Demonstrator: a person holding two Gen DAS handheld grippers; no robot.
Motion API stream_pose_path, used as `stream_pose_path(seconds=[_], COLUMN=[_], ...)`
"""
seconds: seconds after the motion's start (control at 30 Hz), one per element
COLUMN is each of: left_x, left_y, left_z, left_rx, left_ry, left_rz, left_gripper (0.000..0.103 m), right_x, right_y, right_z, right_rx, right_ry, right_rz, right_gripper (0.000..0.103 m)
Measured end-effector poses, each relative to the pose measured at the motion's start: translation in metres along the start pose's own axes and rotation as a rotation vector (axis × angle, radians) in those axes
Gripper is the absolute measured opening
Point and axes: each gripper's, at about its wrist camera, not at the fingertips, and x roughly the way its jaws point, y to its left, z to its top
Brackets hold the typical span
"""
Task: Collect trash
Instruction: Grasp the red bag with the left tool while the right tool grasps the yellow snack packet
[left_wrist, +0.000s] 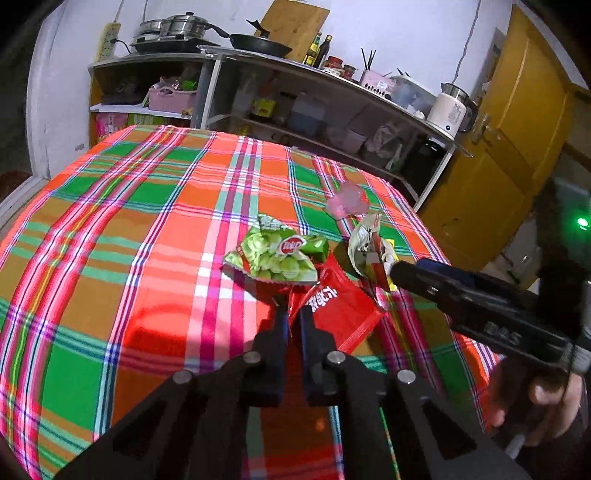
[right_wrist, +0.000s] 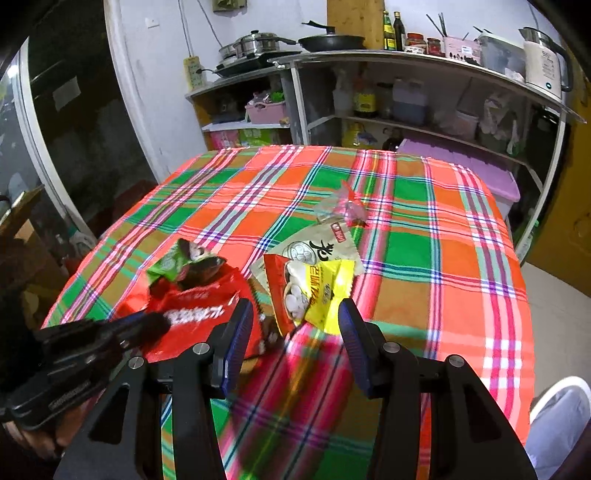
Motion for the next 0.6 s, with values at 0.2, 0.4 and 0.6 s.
stream_pose_path(seconds=[0.2, 0.4, 0.6], left_x=[0.000, 0.001, -0.003], left_y=[0.008, 0.008, 0.002], left_z=[-0.001, -0.003, -0.006], left_rx=[-0.021, -0.016, 0.001], left_ry=[0.011, 0.025, 0.027], left_rz=[-0.031, -0.068, -0.084], left_gripper=[0.006, 0.006, 0.006], right_x=[0.025, 0.034, 0.021], right_y=[0.004, 0.001, -0.002], right_z=[0.006, 0.008, 0.004], right_rx=[-0.016, -0.004, 0.015], right_ry=[0.040, 0.055, 0.031], right_rz=[-0.041, -0.060, -0.049], right_gripper=[0.049, 0.029, 0.027])
